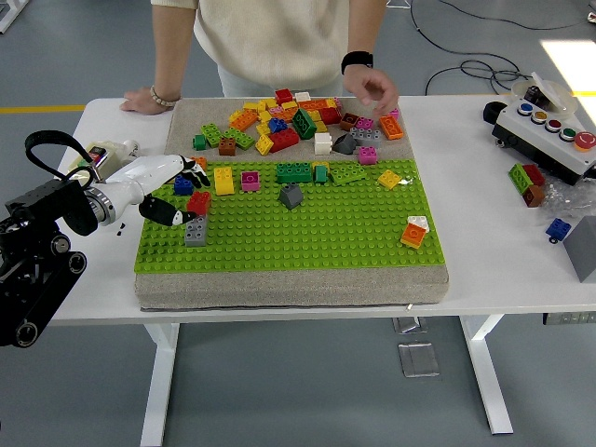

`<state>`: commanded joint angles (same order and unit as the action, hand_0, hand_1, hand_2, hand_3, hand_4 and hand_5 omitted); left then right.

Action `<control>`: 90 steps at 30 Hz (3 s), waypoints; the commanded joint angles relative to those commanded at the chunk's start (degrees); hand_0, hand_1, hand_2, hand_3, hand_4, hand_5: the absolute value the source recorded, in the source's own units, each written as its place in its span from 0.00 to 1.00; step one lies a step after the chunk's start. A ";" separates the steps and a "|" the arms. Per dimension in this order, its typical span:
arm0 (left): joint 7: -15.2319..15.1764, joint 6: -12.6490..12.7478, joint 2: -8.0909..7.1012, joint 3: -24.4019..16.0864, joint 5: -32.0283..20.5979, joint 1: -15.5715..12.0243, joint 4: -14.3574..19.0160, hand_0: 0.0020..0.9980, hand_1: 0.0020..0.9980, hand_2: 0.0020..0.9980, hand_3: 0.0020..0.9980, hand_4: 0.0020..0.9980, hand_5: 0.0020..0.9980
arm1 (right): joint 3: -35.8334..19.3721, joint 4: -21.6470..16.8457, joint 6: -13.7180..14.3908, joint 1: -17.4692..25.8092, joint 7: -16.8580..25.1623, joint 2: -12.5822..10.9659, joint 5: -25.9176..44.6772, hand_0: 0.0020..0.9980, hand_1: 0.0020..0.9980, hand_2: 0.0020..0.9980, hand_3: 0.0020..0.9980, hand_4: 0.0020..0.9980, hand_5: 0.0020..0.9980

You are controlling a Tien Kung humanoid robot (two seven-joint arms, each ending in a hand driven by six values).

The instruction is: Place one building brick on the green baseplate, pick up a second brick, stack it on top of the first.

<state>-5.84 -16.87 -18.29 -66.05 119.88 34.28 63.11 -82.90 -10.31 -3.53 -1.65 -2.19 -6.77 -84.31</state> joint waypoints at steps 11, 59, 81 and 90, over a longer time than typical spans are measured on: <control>0.04 -1.66 -0.53 0.70 -0.22 2.51 -0.31 0.90 0.81 0.78 0.79 0.90 0.00 | 0.98 0.00 -0.10 -0.41 -0.11 0.03 0.26 0.76 0.69 0.73 0.76 1.00 0.50; 3.20 -3.61 1.96 -3.14 -1.00 -4.89 8.17 0.90 0.80 0.77 0.79 0.95 0.01 | -0.13 0.00 -0.10 -0.44 -0.21 -0.09 -0.03 0.76 0.69 0.73 0.76 1.00 0.50; 2.49 -2.79 7.15 -1.50 2.74 1.07 -4.52 0.90 0.81 0.78 0.80 0.96 0.03 | -0.05 0.00 -0.08 -0.72 -0.21 -0.10 0.29 0.76 0.69 0.73 0.76 1.00 0.50; 2.84 -4.08 8.30 -2.53 3.26 1.23 -6.23 0.91 0.82 0.80 0.81 0.96 0.04 | -0.15 0.00 -0.05 -0.65 -0.21 -0.16 0.20 0.76 0.69 0.73 0.76 1.00 0.50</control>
<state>-2.99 -20.95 -9.99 -68.58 123.15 35.50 56.88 -83.06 -10.31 -3.58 -2.30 -2.40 -6.93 -84.11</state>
